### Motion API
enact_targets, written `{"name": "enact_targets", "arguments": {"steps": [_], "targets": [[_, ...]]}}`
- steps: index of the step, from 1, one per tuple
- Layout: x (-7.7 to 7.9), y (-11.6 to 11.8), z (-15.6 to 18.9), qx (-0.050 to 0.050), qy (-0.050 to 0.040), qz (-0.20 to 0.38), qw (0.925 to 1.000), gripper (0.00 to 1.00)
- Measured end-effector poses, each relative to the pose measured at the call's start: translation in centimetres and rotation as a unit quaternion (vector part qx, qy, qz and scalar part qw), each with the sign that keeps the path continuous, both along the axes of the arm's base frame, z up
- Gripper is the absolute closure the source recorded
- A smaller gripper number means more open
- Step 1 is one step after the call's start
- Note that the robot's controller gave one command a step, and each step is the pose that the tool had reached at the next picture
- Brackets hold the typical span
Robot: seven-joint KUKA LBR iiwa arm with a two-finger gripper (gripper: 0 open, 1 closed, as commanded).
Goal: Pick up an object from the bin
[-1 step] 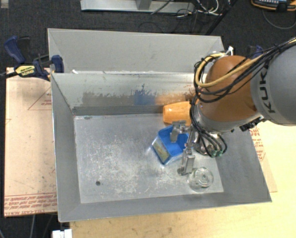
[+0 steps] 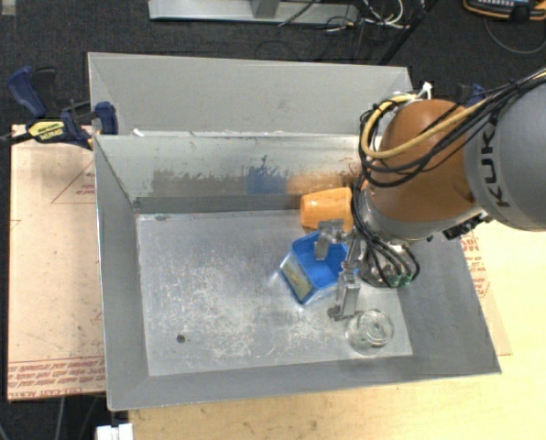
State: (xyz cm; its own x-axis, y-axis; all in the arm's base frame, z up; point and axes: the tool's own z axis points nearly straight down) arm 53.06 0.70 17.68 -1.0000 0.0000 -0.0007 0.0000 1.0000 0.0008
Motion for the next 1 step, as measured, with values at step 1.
{"name": "enact_targets", "arguments": {"steps": [1], "targets": [[2.43,-0.85,-3.55,0.0,-0.0019,0.052,0.9987,0.0]]}}
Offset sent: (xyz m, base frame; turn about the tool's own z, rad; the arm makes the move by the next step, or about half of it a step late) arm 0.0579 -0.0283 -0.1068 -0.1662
